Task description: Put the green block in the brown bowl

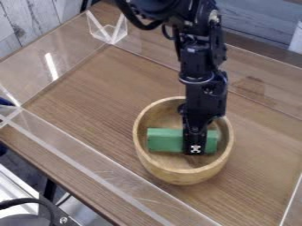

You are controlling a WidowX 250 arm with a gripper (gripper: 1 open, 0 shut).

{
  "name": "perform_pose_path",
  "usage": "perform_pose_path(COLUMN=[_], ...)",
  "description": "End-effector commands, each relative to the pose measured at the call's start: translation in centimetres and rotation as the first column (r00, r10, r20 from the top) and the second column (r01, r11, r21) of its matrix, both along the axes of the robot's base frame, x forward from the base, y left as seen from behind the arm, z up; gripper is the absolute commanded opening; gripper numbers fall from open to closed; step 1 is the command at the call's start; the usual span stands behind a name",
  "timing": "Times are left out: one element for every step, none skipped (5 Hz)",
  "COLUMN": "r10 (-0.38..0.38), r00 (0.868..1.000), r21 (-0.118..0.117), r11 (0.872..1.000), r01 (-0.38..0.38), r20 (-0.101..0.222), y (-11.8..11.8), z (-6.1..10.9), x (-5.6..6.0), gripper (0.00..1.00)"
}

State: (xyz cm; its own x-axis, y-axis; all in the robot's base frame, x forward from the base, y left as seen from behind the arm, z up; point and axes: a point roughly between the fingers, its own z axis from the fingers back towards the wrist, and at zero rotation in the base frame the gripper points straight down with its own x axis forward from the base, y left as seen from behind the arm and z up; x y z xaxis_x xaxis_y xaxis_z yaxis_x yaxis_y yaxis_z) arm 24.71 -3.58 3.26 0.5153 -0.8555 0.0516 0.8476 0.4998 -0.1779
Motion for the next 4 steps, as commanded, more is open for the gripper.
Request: perform_pose_path(r10=[0.014, 0.016, 0.019, 0.020], r00=[0.999, 0.999, 0.999, 0.999], r21=[0.000, 0.001, 0.001, 0.001], r11=[1.000, 1.000, 1.000, 1.000], r01=[-0.014, -0.017, -0.019, -0.020], r20=[0.044, 0.043, 0.041, 0.038], y=[0.29, 0.24, 0.21, 0.14], z=[0.67, 0.52, 0.37, 0.17], x=[1.19, 1.27, 1.32, 1.37], gripper=[0.00, 0.00, 0.00, 0.00])
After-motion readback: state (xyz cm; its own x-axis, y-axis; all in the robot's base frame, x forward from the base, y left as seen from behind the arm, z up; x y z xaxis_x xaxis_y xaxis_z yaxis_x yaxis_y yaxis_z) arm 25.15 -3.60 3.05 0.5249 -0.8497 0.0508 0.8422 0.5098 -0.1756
